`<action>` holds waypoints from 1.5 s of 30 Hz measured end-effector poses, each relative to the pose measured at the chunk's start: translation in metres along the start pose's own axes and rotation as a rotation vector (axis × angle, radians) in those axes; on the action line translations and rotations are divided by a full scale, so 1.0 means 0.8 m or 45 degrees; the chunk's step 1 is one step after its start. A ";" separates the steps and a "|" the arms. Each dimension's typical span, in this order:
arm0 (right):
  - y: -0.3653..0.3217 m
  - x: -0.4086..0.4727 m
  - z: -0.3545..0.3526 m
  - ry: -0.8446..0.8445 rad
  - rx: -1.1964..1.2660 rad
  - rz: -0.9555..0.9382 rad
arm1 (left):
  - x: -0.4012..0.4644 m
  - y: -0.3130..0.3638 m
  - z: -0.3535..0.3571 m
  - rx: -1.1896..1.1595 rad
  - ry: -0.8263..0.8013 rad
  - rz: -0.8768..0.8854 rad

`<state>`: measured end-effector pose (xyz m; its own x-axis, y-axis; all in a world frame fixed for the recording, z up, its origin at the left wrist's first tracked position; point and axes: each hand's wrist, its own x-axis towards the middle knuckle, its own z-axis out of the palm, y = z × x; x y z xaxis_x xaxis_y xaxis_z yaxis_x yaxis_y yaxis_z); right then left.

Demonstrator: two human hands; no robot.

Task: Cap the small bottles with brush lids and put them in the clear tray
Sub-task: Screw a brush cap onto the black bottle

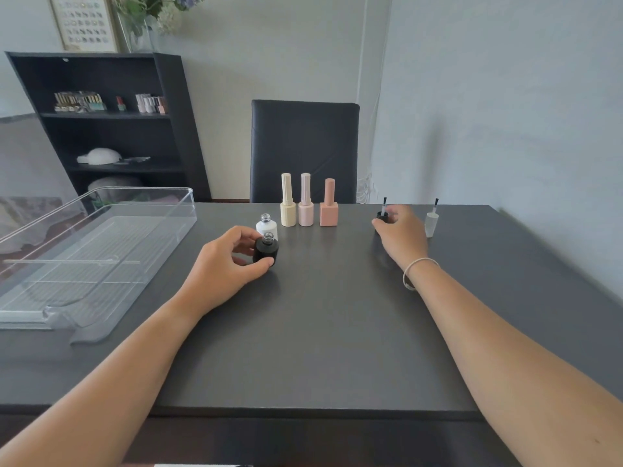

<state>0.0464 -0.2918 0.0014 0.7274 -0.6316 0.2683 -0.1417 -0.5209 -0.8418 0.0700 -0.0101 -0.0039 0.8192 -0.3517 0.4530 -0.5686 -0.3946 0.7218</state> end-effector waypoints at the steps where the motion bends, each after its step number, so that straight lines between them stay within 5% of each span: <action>1: 0.000 0.000 0.001 0.004 -0.002 0.000 | 0.000 0.000 0.000 0.006 0.002 0.006; 18: -0.060 -0.084 0.013 -0.711 0.409 -0.454 | -0.005 0.002 0.001 0.083 0.035 0.106; 45: -0.061 -0.091 0.014 -0.686 0.361 -0.566 | -0.007 0.002 0.003 0.143 -0.007 0.191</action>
<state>0.0077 -0.2142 0.0177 0.9138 0.0096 0.4061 0.3671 -0.4473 -0.8156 0.0647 -0.0108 -0.0063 0.7246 -0.4179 0.5480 -0.6891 -0.4296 0.5835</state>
